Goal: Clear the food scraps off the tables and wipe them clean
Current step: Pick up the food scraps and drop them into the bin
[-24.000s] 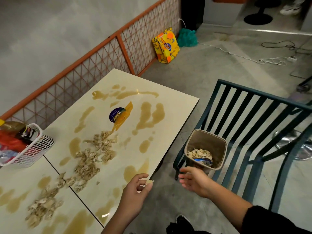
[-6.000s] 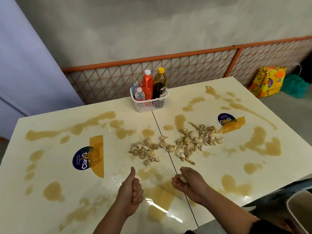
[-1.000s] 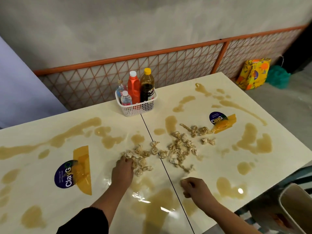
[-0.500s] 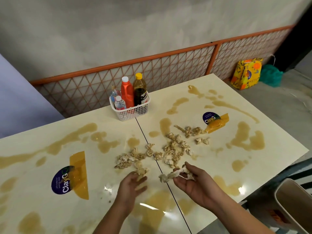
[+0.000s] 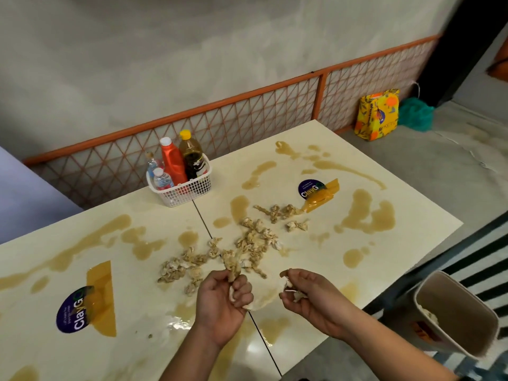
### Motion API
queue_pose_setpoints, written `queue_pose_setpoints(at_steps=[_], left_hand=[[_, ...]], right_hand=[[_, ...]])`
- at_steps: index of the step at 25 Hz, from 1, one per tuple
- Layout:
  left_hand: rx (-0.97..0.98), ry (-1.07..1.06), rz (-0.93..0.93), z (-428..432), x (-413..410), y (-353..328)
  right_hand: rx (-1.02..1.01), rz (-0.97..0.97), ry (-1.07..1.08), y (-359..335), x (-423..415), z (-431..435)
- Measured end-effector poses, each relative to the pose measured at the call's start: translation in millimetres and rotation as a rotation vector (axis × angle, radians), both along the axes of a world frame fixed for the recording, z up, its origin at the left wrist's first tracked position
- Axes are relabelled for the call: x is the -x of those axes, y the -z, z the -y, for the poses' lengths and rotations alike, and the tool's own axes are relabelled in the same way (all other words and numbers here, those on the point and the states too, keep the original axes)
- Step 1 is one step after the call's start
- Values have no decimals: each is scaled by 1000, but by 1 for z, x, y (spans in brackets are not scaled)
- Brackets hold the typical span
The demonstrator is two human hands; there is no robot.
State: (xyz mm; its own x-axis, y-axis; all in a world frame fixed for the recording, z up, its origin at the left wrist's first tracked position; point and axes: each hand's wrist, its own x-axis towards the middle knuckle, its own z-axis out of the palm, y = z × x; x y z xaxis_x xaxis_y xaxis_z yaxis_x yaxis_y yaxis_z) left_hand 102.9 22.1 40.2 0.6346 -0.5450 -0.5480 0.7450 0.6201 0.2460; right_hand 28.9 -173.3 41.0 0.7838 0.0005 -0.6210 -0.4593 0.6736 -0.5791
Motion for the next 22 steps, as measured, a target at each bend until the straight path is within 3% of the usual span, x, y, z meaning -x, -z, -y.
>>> queue_pose_setpoints(at_steps=[5,17,22], left_hand=[[54,35,56,46,16,-27],[-70,53,174,166,62,-50],[13,125,194,188,69,-50]], right_hand=[[12,-55,69,21,48,55],[-4,-127,224,89,167,205],[56,-186,326,102,199,259]])
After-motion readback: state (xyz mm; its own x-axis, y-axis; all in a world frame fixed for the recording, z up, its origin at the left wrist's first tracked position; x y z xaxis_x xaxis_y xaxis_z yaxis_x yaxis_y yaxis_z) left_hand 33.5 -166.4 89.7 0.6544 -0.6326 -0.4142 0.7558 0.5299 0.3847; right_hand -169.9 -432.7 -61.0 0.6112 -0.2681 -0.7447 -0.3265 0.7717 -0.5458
